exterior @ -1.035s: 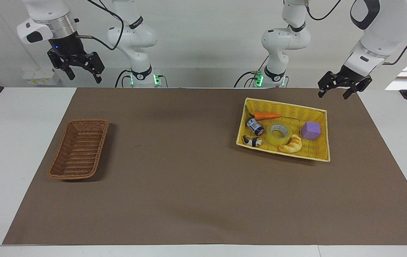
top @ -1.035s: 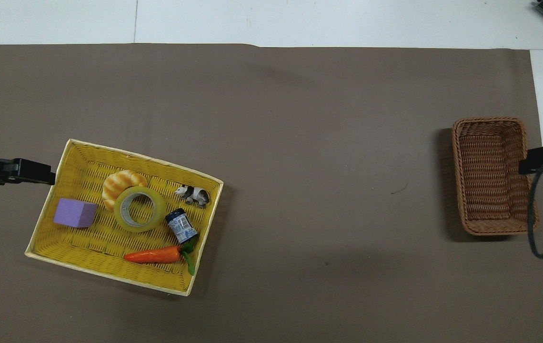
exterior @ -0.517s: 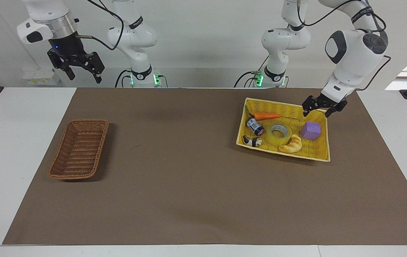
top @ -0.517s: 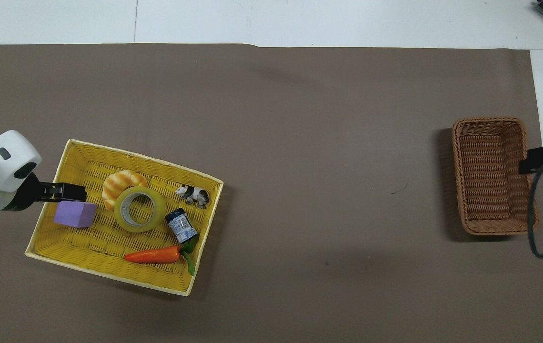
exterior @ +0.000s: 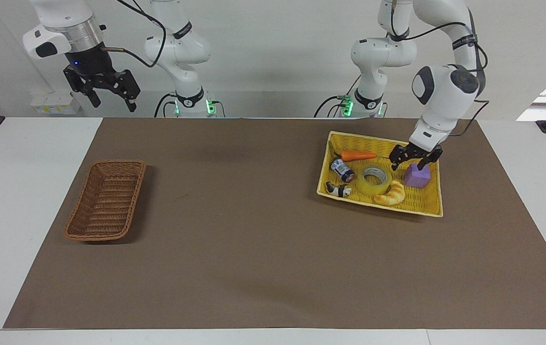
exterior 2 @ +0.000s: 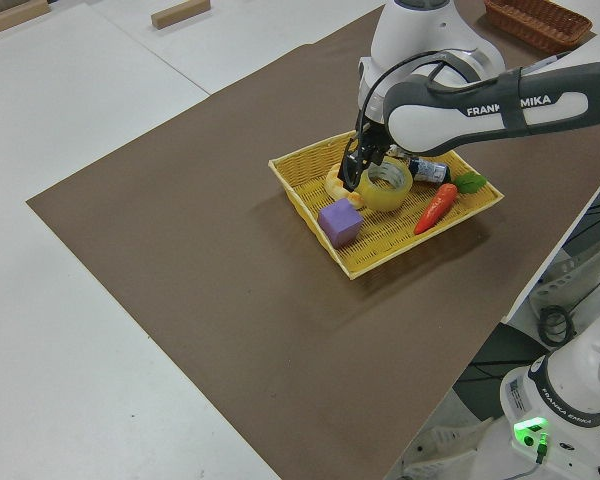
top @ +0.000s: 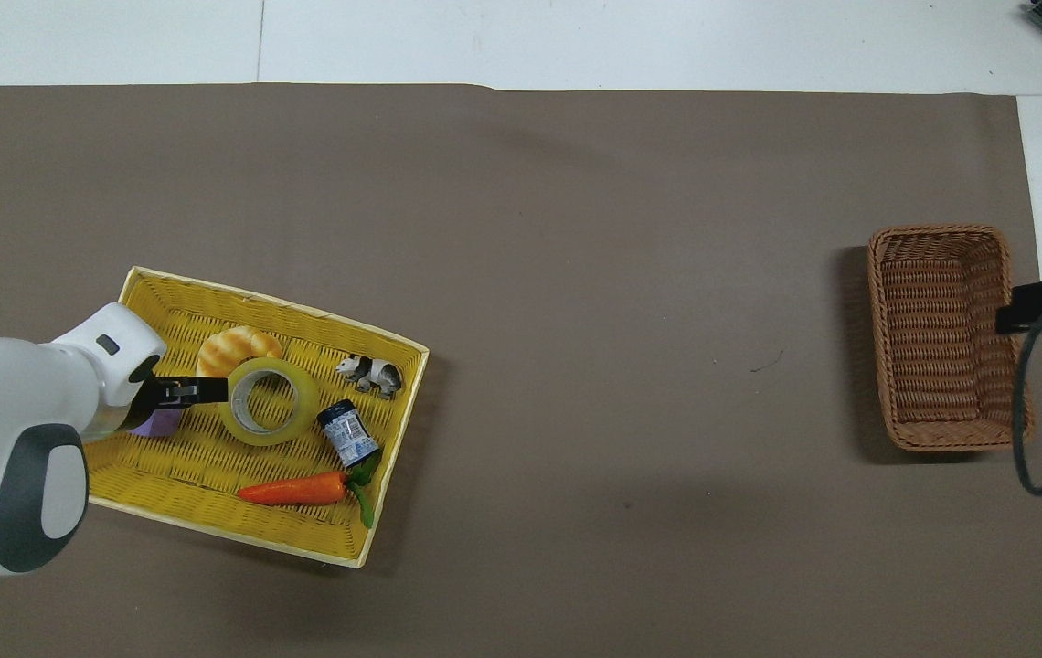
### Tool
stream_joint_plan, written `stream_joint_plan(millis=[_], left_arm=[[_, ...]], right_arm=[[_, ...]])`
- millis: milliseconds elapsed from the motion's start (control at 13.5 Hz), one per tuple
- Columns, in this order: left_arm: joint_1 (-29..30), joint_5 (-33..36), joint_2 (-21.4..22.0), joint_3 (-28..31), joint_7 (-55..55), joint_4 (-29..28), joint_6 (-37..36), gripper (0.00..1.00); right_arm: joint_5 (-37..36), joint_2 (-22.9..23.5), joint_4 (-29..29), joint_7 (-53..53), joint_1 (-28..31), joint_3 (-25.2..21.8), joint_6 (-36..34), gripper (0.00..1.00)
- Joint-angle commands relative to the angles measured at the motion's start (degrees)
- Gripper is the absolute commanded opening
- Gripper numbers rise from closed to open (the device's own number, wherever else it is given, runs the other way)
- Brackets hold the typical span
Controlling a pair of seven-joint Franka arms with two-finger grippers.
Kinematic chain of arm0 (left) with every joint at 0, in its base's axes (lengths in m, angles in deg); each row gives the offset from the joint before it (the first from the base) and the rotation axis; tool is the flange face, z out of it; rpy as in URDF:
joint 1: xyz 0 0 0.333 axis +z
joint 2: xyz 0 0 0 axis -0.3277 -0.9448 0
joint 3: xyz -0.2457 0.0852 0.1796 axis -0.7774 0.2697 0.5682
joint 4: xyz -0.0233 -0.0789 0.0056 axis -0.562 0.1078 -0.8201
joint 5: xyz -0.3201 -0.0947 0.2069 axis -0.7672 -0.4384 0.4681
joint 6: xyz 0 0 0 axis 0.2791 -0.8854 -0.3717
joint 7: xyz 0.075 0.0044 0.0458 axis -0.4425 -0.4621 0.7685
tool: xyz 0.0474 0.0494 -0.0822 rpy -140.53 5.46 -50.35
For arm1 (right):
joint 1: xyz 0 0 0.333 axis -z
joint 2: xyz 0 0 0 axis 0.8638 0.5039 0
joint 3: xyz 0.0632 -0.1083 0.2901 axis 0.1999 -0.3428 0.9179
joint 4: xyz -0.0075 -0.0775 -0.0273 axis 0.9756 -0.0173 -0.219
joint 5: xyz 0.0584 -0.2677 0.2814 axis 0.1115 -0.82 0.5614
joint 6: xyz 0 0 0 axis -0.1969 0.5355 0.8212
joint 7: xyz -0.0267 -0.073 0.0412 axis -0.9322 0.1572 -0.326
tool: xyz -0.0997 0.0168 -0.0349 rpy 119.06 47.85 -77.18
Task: Move tape to another basket
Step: 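Reach the left gripper into the yellow basket toward the yellow tape roll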
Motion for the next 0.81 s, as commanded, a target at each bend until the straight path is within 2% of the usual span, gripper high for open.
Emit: stream_joint_plan(millis=[0,148,222,296,370,443,517,591,739], left_arm=[[-1.3,0.9,1.9,0.6,5.2,-4.0,4.9,0.94],[-3.7,0.9,-0.6,0.7,8.4,-4.8,9.0,0.94],[-4.7,0.8,-2.2,0.7,9.6,-5.5,11.6,0.89],[-5.4,0.8,-2.6,0.7,10.4,-6.9,13.9,0.69],[-5.9,0.8,-2.5,0.8,10.7,-8.7,15.6,0.38],[-6.0,0.8,-2.2,0.8,10.6,-9.4,15.5,0.26],[-6.0,0.8,-2.2,0.9,10.4,-9.4,14.8,0.06],[-6.1,0.9,-2.2,0.9,10.0,-9.2,14.0,0.0],[-6.0,0.9,-2.5,0.9,9.9,-7.8,11.9,0.0]], right_arm=[[0.3,0.0,-0.5,-1.0,-0.1,-0.3,-0.3,1.0],[0.3,0.0,-0.5,-1.0,-0.1,-0.3,-0.3,1.0],[0.3,0.0,-0.5,-1.0,-0.1,-0.3,-0.3,1.0],[0.3,0.0,-0.5,-1.0,-0.1,-0.3,-0.3,1.0],[0.3,0.0,-0.5,-1.0,-0.1,-0.3,-0.3,1.0],[0.3,0.0,-0.5,-1.0,-0.1,-0.3,-0.3,1.0],[0.3,0.0,-0.5,-1.0,-0.1,-0.3,-0.3,1.0],[0.3,0.0,-0.5,-1.0,-0.1,-0.3,-0.3,1.0],[0.3,0.0,-0.5,-1.0,-0.1,-0.3,-0.3,1.0]])
